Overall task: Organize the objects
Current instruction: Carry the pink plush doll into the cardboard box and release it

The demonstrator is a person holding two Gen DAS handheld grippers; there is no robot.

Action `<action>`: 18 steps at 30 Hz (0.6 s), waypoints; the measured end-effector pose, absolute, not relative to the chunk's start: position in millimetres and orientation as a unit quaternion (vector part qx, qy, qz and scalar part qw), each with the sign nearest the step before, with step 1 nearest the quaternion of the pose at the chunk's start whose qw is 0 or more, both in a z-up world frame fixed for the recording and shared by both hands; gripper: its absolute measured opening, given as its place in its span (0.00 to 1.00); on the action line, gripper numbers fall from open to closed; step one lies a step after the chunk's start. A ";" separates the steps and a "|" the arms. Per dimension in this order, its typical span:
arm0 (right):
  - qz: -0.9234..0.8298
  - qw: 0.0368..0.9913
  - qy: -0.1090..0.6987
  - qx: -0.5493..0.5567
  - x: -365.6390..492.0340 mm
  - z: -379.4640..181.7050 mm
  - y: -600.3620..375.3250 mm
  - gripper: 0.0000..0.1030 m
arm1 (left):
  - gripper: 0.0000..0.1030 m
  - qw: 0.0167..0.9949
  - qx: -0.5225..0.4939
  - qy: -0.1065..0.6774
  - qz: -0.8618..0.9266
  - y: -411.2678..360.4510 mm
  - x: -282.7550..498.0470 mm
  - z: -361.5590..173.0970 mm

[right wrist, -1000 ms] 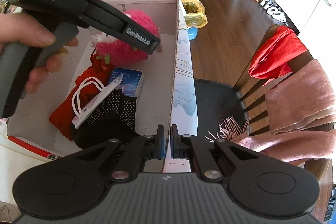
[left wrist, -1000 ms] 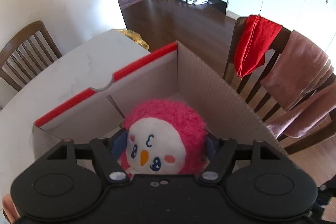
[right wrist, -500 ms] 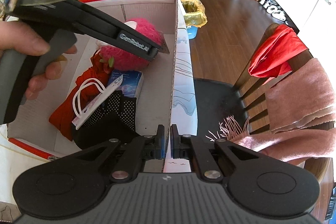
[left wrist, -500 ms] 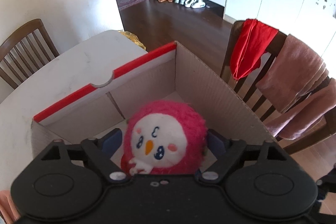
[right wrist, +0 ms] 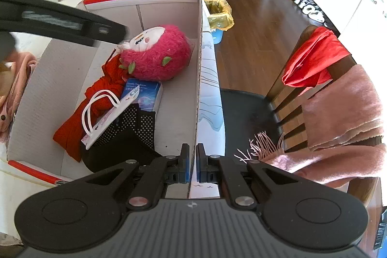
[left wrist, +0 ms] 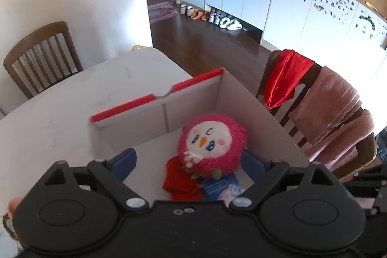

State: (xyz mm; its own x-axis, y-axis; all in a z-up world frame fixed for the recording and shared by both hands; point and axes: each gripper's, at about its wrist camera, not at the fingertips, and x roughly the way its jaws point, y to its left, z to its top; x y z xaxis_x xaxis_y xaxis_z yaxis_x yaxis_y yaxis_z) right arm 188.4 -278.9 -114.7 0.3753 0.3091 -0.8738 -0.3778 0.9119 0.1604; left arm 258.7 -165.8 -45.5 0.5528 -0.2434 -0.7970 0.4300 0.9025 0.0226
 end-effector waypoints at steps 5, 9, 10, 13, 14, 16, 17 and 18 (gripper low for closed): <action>0.202 0.830 0.519 -0.036 187.6 -114.1 -276.7 0.04 | 0.90 0.882 0.094 0.423 -0.184 -136.6 244.6 -29.4; 0.196 0.831 0.520 -0.038 186.6 -113.9 -274.9 0.04 | 0.90 0.887 0.084 0.417 -0.179 -116.7 232.5 -19.0; 0.195 0.831 0.520 -0.037 186.9 -113.6 -274.6 0.04 | 0.90 0.888 0.083 0.416 -0.177 -112.6 229.3 -16.8; 0.191 0.831 0.521 -0.038 186.2 -113.1 -273.4 0.04 | 0.91 0.892 0.082 0.409 -0.173 -99.8 219.8 -11.5; 0.190 0.831 0.521 -0.038 186.1 -112.9 -273.0 0.04 | 0.92 0.893 0.081 0.407 -0.172 -96.2 217.3 -10.3; 0.188 0.832 0.521 -0.039 185.6 -112.6 -272.4 0.04 | 0.92 0.895 0.076 0.406 -0.171 -88.1 211.9 -8.7; 0.187 0.832 0.521 -0.040 185.6 -112.4 -272.1 0.04 | 0.92 0.895 0.073 0.405 -0.171 -85.3 209.4 -8.2; 0.186 0.832 0.522 -0.040 185.6 -112.2 -271.9 0.04 | 0.94 0.896 0.071 0.404 -0.171 -81.1 206.7 -7.6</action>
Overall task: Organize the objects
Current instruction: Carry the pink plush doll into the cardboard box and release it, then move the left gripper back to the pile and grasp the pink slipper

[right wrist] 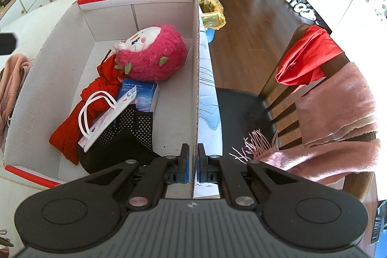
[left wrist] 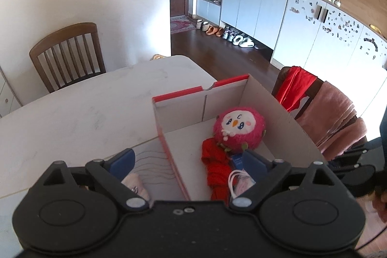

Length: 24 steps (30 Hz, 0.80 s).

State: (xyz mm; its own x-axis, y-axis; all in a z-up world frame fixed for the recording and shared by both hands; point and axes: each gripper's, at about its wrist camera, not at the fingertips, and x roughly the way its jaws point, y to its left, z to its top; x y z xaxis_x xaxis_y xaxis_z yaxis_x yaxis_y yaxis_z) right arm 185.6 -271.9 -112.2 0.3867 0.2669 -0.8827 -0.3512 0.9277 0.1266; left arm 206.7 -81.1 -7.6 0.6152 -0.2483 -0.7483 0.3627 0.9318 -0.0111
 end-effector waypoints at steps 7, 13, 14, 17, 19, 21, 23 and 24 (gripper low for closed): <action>0.178 0.832 0.525 -0.039 186.1 -112.5 -270.8 0.04 | 1.00 0.898 0.052 0.408 -0.154 -42.4 191.1 -10.9; 0.173 0.832 0.527 -0.029 185.9 -111.8 -271.9 0.04 | 1.00 0.900 0.034 0.421 -0.110 5.3 188.7 -20.9; 0.172 0.832 0.527 -0.029 185.8 -111.7 -271.9 0.04 | 1.00 0.900 0.031 0.422 -0.101 13.7 188.8 -22.4; 0.173 0.831 0.527 -0.030 185.6 -111.8 -272.1 0.04 | 1.00 0.900 0.026 0.429 -0.069 39.5 191.4 -28.5; 0.172 0.831 0.527 -0.030 185.8 -111.7 -271.8 0.04 | 1.00 0.899 0.022 0.435 -0.052 55.0 194.3 -34.6; 0.172 0.831 0.528 -0.030 186.3 -112.6 -271.1 0.04 | 1.00 0.896 0.025 0.441 -0.036 65.7 198.5 -40.3; 0.171 0.831 0.528 -0.030 187.0 -113.0 -270.7 0.04 | 1.00 0.893 0.025 0.449 -0.027 74.6 202.9 -49.2; 0.171 0.831 0.528 -0.031 187.3 -112.9 -270.5 0.04 | 0.99 0.891 0.026 0.453 -0.022 77.9 204.8 -53.9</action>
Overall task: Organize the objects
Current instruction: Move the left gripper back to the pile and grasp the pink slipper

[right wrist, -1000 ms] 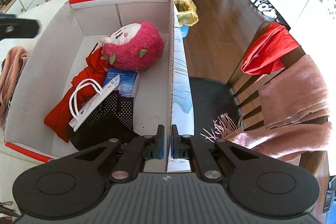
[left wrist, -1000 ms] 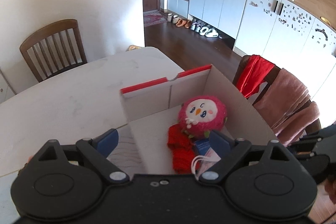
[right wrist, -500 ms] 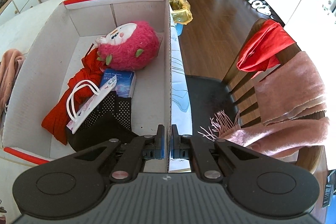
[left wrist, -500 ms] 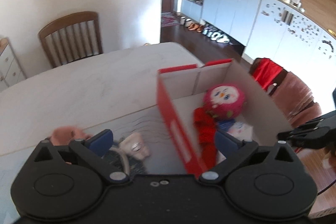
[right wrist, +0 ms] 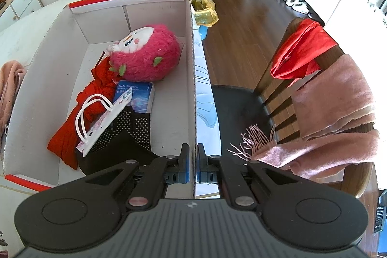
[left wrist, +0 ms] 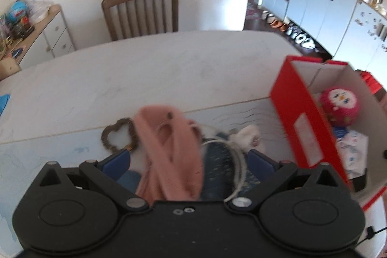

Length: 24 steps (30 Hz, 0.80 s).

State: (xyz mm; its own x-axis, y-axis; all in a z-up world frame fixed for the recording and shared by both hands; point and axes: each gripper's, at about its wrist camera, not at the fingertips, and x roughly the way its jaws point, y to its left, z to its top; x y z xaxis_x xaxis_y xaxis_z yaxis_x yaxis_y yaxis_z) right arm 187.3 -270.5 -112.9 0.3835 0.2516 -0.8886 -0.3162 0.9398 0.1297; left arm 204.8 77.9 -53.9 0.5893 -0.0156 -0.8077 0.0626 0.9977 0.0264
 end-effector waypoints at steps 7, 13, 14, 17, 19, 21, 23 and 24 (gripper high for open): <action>0.170 0.830 0.530 -0.031 188.7 -114.0 -271.0 0.04 | 0.99 0.874 0.022 0.484 -0.008 93.8 216.9 -87.8; 0.170 0.830 0.530 -0.032 188.5 -114.3 -271.4 0.04 | 0.95 0.864 0.034 0.503 -0.002 91.4 223.3 -108.2; 0.170 0.830 0.530 -0.033 188.4 -114.6 -271.5 0.04 | 0.94 0.862 0.038 0.505 -0.001 91.1 225.0 -111.0; 0.171 0.829 0.531 -0.033 188.1 -115.2 -271.9 0.04 | 0.87 0.856 0.044 0.515 0.001 90.7 227.9 -118.5; 0.171 0.829 0.532 -0.033 187.6 -115.6 -272.5 0.04 | 0.81 0.852 0.045 0.521 0.001 91.1 229.5 -121.4; 0.171 0.829 0.532 -0.032 187.5 -116.1 -272.6 0.04 | 0.73 0.850 0.045 0.524 0.002 91.9 230.6 -124.0; 0.172 0.829 0.532 -0.033 187.4 -116.1 -272.9 0.04 | 0.67 0.849 0.042 0.527 0.003 93.5 231.1 -124.8; 0.172 0.829 0.532 -0.033 187.4 -116.1 -273.0 0.04 | 0.57 0.849 0.041 0.527 0.001 94.4 230.7 -124.4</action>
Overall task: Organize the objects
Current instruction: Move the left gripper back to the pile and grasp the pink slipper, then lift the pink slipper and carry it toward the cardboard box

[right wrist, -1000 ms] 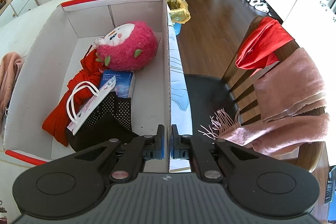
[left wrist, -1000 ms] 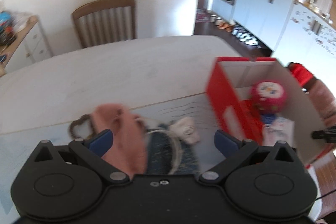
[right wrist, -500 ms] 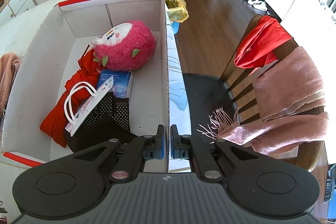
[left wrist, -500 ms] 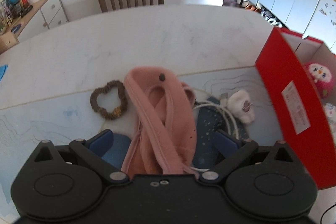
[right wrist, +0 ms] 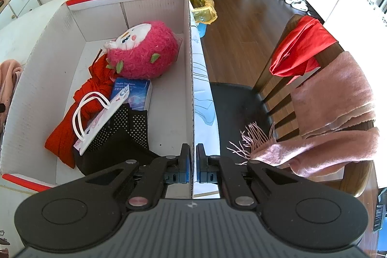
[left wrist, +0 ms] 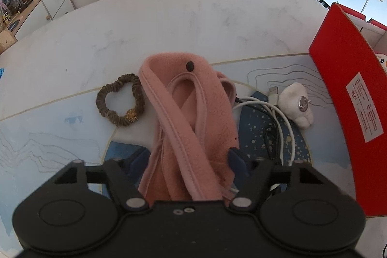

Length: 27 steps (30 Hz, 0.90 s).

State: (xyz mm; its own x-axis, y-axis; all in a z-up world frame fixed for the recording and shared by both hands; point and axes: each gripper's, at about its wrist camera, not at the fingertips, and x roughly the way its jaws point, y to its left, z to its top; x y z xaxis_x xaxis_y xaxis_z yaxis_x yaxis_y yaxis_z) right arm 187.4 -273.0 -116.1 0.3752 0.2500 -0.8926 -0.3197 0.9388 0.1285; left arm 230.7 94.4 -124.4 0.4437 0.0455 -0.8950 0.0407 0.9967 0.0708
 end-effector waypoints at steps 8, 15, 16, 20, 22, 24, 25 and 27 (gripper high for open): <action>0.173 0.828 0.532 -0.032 187.4 -116.2 -273.5 0.04 | 0.16 0.850 0.047 0.524 -0.001 99.6 225.5 -118.4; 0.174 0.829 0.531 -0.032 188.4 -116.1 -271.9 0.04 | 0.10 0.864 0.038 0.503 0.000 106.4 213.0 -95.9; 0.174 0.829 0.530 -0.032 188.6 -116.1 -271.7 0.04 | 0.10 0.866 0.035 0.498 -0.002 107.2 210.8 -90.5; 0.175 0.829 0.530 -0.032 189.5 -115.8 -271.0 0.04 | 0.10 0.878 0.030 0.477 -0.007 108.2 202.6 -67.8; 0.175 0.830 0.529 -0.032 189.8 -115.4 -270.6 0.04 | 0.10 0.885 0.026 0.465 -0.011 107.5 199.7 -55.0; 0.175 0.830 0.528 -0.030 190.5 -115.2 -270.8 0.04 | 0.10 0.891 0.021 0.454 -0.017 105.6 196.0 -43.1; 0.175 0.830 0.528 -0.029 190.7 -115.1 -270.9 0.04 | 0.10 0.894 0.019 0.448 -0.022 104.2 194.6 -36.6; 0.175 0.831 0.527 -0.030 191.0 -115.4 -270.6 0.04 | 0.10 0.897 0.017 0.441 -0.029 100.7 192.4 -26.7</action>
State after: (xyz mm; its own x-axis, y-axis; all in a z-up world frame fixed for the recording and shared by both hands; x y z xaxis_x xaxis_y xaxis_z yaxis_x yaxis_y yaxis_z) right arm 191.0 -270.6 -115.4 0.3824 0.2595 -0.8868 -0.3229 0.9368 0.1349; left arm 192.4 100.7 -26.7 0.6097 -0.0377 -0.7917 0.0669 0.9978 0.0040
